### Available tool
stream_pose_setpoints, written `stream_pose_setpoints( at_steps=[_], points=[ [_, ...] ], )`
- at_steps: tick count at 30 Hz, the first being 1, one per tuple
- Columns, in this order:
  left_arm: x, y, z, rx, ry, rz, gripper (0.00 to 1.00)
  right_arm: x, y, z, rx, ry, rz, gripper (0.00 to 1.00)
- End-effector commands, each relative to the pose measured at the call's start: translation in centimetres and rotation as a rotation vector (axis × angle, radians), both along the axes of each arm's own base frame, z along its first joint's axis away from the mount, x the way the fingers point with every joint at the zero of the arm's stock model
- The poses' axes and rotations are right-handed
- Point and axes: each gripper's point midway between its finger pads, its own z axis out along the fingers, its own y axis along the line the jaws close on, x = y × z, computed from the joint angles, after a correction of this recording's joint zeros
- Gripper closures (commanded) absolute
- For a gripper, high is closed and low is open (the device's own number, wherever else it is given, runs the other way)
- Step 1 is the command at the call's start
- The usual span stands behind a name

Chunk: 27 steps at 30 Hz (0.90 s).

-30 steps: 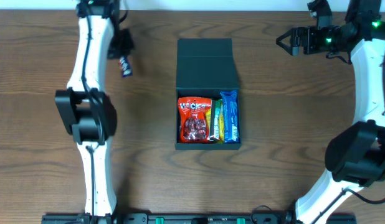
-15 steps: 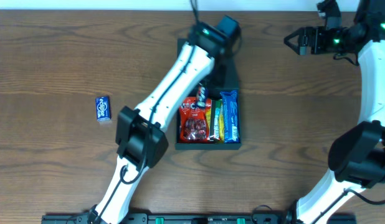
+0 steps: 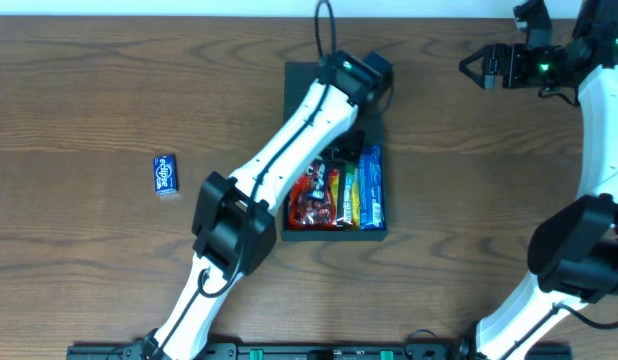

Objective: Pack container
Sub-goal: 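Carry the Dairy Milk bar into the box and release it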

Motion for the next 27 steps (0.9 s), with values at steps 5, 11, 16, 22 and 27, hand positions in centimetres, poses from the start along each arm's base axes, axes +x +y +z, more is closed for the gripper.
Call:
stream_pose_setpoints(
  at_steps=[5,11,16,22,27],
  points=[
    [-2.1,0.1,2.4,0.037,-0.055,-0.128,0.94,0.1,0.2,1.2,0.013,-0.028,0.005,0.01],
    [-4.8,1.7,0.8,-0.065,-0.061,-0.158,0.94,0.0,0.7,1.4,0.04,-0.03,0.019,0.01],
    [-2.3,0.1,2.1,-0.182,-0.224,-0.181,0.94,-0.1,1.2,1.7,0.073,-0.021,0.017,0.01],
    [-1.3,-1.0,-1.3,-0.207,-0.166,-0.112,0.94,-0.6,1.4,1.3,0.08,0.01,0.017,0.01],
    [-1.0,-1.8,-4.3,-0.211,-0.112,-0.013,0.94,-0.7,1.5,1.3,0.081,0.016,0.018,0.01]
  ],
)
